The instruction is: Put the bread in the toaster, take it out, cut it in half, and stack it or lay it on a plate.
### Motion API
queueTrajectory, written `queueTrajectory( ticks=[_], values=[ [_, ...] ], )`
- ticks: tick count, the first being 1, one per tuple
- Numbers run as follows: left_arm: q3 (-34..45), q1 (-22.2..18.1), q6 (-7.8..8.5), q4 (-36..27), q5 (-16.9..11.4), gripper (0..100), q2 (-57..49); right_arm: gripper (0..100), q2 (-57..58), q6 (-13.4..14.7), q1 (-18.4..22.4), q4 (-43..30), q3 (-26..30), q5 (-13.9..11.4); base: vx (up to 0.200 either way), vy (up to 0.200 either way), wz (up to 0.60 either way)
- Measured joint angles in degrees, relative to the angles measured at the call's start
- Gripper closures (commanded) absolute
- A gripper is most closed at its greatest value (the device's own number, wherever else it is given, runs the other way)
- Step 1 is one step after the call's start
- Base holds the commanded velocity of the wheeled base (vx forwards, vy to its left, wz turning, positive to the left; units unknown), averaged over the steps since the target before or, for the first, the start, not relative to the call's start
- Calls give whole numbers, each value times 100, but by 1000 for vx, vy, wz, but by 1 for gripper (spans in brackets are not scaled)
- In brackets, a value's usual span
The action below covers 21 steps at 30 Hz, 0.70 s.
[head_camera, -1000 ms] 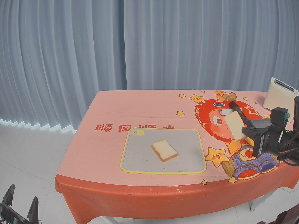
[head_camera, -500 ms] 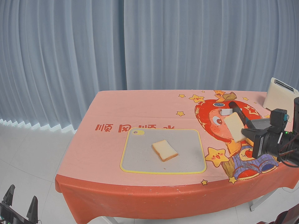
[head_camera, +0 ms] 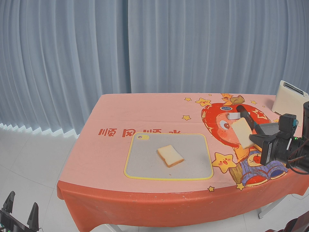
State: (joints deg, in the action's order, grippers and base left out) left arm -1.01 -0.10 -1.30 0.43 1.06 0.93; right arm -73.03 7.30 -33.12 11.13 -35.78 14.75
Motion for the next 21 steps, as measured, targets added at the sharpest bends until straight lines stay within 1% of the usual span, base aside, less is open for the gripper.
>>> queueTrajectory(
  ticks=[21],
  values=[
    [0, 2, 0, 0, -2, 0, 0, 100, 0, -9, -9, -7, 37, 0, 0, 0, 0]
  ],
)
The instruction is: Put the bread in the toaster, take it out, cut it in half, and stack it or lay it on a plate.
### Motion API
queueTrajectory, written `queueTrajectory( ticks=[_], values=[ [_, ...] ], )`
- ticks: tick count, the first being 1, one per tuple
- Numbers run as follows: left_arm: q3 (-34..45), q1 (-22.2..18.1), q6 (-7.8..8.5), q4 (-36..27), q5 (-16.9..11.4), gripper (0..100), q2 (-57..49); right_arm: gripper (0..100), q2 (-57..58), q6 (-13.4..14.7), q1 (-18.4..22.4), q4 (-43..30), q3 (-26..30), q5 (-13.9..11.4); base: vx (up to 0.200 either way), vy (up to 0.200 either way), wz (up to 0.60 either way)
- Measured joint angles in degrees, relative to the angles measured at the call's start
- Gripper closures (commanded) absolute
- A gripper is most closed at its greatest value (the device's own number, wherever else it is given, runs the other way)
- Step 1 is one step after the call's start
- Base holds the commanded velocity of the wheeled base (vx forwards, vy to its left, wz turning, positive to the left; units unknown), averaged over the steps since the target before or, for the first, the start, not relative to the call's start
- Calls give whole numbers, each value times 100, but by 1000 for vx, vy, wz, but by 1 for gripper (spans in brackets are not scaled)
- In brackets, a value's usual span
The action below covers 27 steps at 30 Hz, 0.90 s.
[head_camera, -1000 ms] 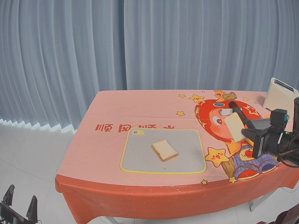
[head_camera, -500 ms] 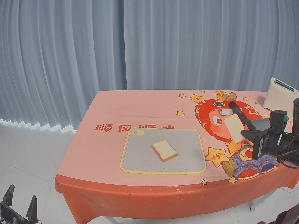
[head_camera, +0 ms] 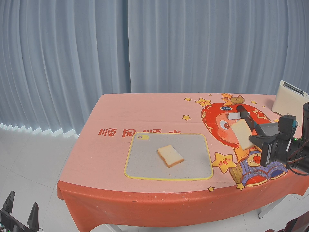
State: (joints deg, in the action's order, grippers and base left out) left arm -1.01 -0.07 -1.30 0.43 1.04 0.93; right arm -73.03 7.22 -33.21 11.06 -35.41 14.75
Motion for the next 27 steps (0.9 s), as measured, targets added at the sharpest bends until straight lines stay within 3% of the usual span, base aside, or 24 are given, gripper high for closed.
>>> queueTrajectory(
  ticks=[11, 27],
  values=[
    [0, -2, 0, 0, 0, 0, 0, 100, -1, 0, -11, -2, 9, 0, 0, 0, 0],
    [0, -2, 0, 0, -2, 0, 0, 100, 0, 0, -6, -2, 9, 7, 0, -200, 0]
  ],
)
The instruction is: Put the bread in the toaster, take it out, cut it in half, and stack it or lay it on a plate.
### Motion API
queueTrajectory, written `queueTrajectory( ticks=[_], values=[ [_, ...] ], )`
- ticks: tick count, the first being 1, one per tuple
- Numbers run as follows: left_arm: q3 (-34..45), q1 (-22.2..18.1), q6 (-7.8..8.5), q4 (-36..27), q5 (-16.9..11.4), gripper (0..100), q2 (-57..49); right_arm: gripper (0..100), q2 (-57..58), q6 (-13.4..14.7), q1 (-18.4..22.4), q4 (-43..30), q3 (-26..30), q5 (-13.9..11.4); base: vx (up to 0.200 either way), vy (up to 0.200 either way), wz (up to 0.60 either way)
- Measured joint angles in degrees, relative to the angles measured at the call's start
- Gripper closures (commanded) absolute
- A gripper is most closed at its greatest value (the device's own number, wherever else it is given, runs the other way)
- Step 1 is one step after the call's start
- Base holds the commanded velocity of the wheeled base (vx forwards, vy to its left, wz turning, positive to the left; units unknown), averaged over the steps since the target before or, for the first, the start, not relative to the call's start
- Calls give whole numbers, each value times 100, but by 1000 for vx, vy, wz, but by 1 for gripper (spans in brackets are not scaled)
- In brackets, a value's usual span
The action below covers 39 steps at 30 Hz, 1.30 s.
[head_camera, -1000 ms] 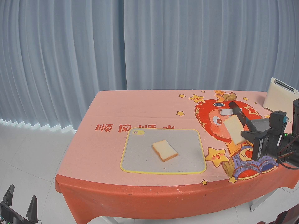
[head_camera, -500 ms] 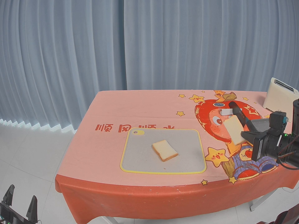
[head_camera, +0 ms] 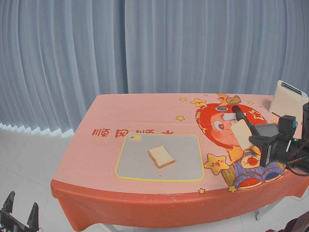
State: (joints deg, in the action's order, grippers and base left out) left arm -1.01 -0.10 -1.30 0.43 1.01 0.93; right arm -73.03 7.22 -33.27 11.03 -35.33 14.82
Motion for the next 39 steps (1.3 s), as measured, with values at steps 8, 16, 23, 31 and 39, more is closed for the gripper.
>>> queueTrajectory(
  ticks=[8, 16, 23, 31, 39],
  values=[
    [0, -1, 0, 0, 0, 0, 0, 100, 2, -2, -2, 0, 0, 1, 0, -200, 0],
    [0, -1, 0, -2, 2, 0, 0, 100, 7, 0, 2, 0, 0, 11, 0, -200, 0],
    [0, 2, 2, 0, 2, 0, 0, 100, 21, 0, 6, 10, 0, 9, 0, -200, 0],
    [0, 2, 0, 0, 2, 0, 0, 100, 21, 4, 0, 10, 30, 11, 0, -200, 0],
    [0, 2, 24, 0, -11, 0, 0, 100, 21, 6, -2, 10, 44, 11, 0, -25, 0]
  ],
)
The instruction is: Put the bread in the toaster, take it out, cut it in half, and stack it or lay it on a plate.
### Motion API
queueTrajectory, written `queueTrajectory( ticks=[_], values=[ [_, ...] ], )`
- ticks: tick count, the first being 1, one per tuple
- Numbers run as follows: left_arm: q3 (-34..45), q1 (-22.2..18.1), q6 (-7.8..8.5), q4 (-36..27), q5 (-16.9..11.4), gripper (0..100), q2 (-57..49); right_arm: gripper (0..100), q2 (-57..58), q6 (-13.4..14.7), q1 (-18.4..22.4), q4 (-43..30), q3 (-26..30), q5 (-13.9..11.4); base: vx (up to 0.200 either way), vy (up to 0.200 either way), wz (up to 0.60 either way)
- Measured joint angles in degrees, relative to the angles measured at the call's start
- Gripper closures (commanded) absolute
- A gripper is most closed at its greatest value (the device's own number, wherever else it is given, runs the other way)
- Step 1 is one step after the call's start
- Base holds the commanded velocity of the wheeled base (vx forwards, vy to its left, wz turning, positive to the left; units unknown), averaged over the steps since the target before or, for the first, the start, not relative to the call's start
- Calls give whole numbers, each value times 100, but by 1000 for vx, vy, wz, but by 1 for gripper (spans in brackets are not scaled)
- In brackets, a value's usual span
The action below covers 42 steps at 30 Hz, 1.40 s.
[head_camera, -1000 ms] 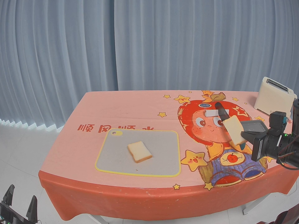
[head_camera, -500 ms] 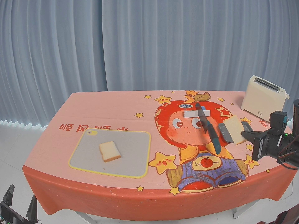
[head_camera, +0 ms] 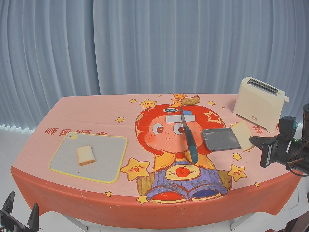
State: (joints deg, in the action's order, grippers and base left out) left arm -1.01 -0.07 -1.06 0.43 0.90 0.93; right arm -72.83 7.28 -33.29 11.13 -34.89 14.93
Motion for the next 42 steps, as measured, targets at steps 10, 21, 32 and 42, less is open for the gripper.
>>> queueTrajectory(
  ticks=[10, 21, 32, 42],
  values=[
    [0, 0, 11, 0, -12, 0, 0, 100, 0, 0, -2, 0, 13, 0, 0, 0, 0],
    [0, 0, 13, 0, -15, 0, 0, 100, 0, 2, -68, 0, 17, 1, 0, 0, 0],
    [0, 0, 11, 0, -15, 0, 0, 100, 0, 0, -77, 2, 28, 0, 0, 0, 0],
    [0, 0, 11, 0, -12, 0, 0, 100, 0, 2, -79, 0, 33, 1, 0, 0, 0]
  ],
)
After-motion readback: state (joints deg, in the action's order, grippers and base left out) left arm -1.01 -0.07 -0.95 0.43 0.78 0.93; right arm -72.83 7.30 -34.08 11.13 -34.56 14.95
